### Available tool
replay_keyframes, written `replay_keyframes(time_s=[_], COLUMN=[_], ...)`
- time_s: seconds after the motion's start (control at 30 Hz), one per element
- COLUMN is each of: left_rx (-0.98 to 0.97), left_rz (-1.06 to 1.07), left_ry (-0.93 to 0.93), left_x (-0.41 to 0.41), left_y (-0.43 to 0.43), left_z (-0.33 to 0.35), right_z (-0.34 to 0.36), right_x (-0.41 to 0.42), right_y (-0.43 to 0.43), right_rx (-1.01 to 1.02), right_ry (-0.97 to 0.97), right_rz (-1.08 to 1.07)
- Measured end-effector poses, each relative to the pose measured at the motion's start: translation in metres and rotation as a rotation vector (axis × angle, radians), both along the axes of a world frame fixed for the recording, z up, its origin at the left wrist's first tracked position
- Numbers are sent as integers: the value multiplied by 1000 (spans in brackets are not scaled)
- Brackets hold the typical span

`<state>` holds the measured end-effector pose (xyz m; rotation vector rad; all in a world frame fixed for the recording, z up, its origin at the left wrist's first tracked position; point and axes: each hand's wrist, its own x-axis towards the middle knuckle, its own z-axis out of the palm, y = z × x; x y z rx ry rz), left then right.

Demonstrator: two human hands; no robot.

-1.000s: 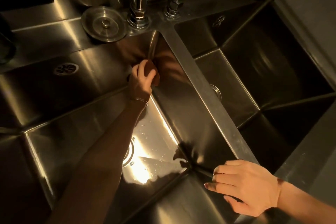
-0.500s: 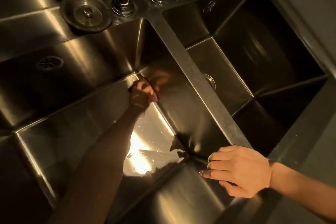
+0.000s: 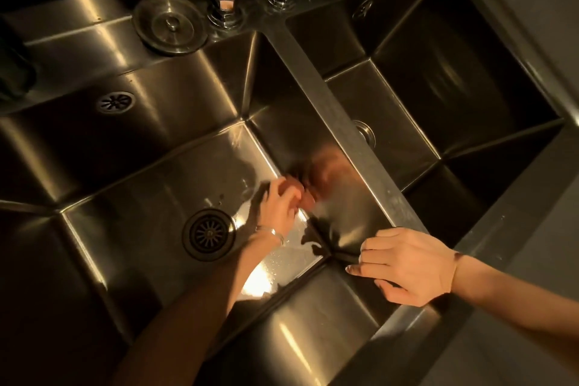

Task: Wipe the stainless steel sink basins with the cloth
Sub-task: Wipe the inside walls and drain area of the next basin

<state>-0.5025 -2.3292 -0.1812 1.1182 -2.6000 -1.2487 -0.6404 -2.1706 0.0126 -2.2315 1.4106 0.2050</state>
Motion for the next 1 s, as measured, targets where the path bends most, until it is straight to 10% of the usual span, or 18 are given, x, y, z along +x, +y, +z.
replay_keyframes(time_s=[0.07,0.2,0.33,0.57,1.0], left_rx=[276,181,-126,-128,-244], left_rz=[214,262,-249,-681,23], left_ry=[283,437,-111,-224,-524], left_x=[-15,-28,-11,-1,15], left_y=[-15,-16,1,73,-71], left_z=[27,33,-8,-29,-20], right_z=[0,0,-3,0,2], right_x=[1,0,0,2,-2], right_y=[0,-1,2,1,-1], right_rx=[6,5,-6,12,24], right_ry=[-1,-3,-13,-9,-9], right_rz=[11,27,14,12,65])
